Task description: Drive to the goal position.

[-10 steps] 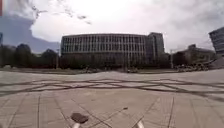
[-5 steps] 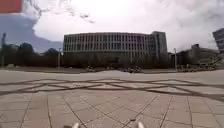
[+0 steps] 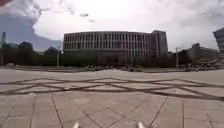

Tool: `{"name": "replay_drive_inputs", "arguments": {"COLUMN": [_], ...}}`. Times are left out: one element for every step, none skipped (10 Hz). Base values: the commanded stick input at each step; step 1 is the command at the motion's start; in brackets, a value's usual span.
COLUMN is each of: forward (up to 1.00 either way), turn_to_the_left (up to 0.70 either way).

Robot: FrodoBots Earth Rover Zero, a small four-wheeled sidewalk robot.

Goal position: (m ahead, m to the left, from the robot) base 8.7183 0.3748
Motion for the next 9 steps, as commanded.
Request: {"name": "replay_drive_inputs", "arguments": {"forward": [0.7,0.7,0.7,0.7,0.7,0.7,0.7,0.7,0.7], "turn_to_the_left": [0.0,0.0,0.0,0.0,0.0,0.0,0.0,0.0,0.0]}}
